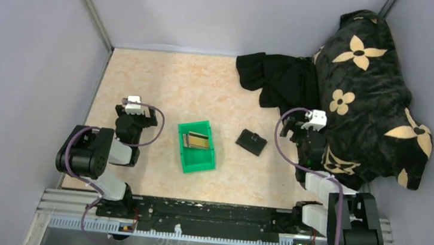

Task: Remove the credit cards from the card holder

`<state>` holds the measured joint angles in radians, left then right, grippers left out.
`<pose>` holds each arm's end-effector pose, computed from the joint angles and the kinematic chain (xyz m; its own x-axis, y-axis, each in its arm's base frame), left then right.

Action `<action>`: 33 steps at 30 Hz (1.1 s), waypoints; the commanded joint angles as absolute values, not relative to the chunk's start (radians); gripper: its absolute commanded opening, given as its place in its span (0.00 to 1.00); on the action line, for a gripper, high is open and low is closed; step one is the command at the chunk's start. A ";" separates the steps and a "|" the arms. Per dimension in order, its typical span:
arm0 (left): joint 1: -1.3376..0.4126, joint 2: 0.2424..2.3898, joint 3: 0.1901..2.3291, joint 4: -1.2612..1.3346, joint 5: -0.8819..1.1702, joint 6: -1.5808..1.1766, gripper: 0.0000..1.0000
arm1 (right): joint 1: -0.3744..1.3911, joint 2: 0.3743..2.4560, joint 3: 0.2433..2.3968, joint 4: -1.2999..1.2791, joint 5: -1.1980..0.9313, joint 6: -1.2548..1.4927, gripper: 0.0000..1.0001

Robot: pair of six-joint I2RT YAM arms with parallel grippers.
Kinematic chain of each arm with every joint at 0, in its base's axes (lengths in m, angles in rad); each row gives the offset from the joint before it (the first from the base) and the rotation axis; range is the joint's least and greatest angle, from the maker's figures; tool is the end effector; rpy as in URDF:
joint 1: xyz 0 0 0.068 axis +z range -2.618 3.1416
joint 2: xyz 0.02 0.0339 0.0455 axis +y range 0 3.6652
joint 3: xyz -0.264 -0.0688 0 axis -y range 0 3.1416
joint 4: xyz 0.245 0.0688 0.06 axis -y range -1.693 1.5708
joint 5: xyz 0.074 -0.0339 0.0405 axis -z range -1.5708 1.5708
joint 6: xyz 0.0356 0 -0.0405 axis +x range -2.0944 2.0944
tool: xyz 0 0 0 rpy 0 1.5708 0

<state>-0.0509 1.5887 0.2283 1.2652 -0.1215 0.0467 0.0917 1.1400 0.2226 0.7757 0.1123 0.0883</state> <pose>0.2433 -0.0081 0.1400 -0.0981 0.0514 -0.9938 -0.0655 0.9962 0.0580 0.2141 0.0157 0.1799 -0.1384 0.0753 -0.9875 0.0318 0.9969 0.0715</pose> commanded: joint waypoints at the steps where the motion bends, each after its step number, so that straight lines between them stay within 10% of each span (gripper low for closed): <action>1: -0.058 1.591 0.227 1.308 -0.104 0.056 0.99 | 0.100 1.089 0.242 0.787 0.116 0.084 0.99; 8: -0.056 1.592 0.231 1.303 -0.102 0.057 0.99 | 0.098 1.000 0.322 0.526 0.125 0.583 0.99; 13: -0.056 1.588 0.225 1.311 -0.103 0.056 1.00 | 0.103 1.037 0.400 0.450 -0.100 0.603 0.99; 22: -0.150 1.317 0.422 0.853 -0.365 0.052 0.99 | 0.108 0.966 0.518 0.160 0.108 0.484 0.99; 28: -0.393 1.158 0.618 0.512 -0.391 -0.120 0.99 | 0.228 1.003 0.610 0.066 0.119 0.446 0.24; 30: -0.416 1.166 0.730 0.327 -0.328 -0.179 0.99 | 0.332 1.046 0.664 0.034 0.169 0.399 0.20; 33: -0.426 1.191 0.771 0.261 -0.304 -0.202 0.99 | 0.486 1.113 0.748 0.005 0.225 0.353 0.42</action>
